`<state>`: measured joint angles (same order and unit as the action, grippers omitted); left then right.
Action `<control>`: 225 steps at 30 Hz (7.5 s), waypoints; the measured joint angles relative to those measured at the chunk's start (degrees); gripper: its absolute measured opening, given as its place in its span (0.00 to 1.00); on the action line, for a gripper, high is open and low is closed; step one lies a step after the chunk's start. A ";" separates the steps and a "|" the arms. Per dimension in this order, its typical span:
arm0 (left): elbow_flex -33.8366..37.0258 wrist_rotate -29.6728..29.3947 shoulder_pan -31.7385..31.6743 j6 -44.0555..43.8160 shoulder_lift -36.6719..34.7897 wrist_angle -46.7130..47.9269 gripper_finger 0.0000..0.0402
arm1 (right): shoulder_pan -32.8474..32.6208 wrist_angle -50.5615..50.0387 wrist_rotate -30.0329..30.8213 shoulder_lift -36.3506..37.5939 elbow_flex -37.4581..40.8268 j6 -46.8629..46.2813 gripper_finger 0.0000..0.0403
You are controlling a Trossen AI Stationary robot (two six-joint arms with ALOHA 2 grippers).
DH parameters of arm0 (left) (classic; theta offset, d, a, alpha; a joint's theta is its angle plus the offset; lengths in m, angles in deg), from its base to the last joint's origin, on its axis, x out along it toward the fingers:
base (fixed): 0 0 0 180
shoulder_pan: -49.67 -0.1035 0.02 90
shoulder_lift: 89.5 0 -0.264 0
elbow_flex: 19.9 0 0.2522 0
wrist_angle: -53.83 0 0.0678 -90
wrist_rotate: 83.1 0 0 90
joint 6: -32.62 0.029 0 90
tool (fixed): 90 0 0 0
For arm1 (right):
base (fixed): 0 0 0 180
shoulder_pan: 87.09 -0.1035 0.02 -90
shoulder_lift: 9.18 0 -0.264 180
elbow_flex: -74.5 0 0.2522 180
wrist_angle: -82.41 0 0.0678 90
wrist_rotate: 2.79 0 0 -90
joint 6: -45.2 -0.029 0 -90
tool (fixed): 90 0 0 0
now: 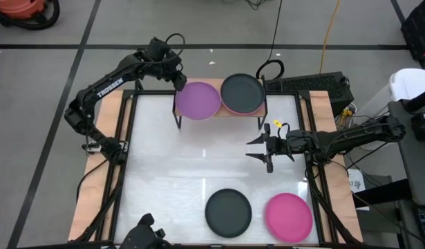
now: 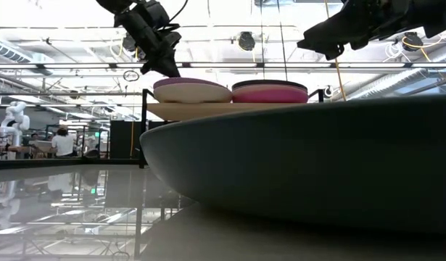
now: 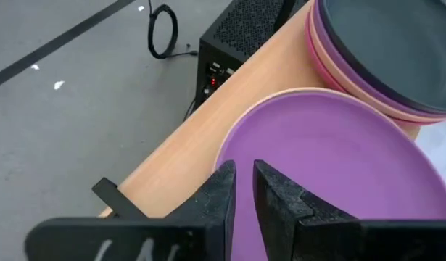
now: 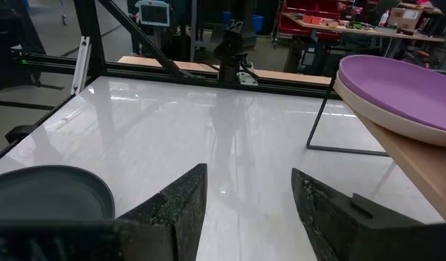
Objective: Place and stack plates onto a shelf
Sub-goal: Stack the pink plate on top of the violet plate on the shelf, then stack the black plate on top of the pink plate on the shelf
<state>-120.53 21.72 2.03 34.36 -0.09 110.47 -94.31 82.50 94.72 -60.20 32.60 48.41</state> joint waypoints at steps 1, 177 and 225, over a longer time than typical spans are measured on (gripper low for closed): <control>0.00 -0.06 -0.01 0.36 0.00 0.04 0.14 | 0.00 0.00 0.00 0.00 0.00 0.01 0.45; 63.23 -22.36 40.29 -2.10 -53.15 -64.80 0.38 | 37.54 9.41 -11.91 -31.96 -35.58 -13.95 0.00; 58.66 -21.03 47.11 0.30 -40.74 -58.02 0.38 | 29.58 -10.94 -33.41 -19.89 -38.89 -0.37 0.34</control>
<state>-61.87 0.69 49.13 34.65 -40.83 52.46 -64.74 71.55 61.31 -80.10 -6.30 48.04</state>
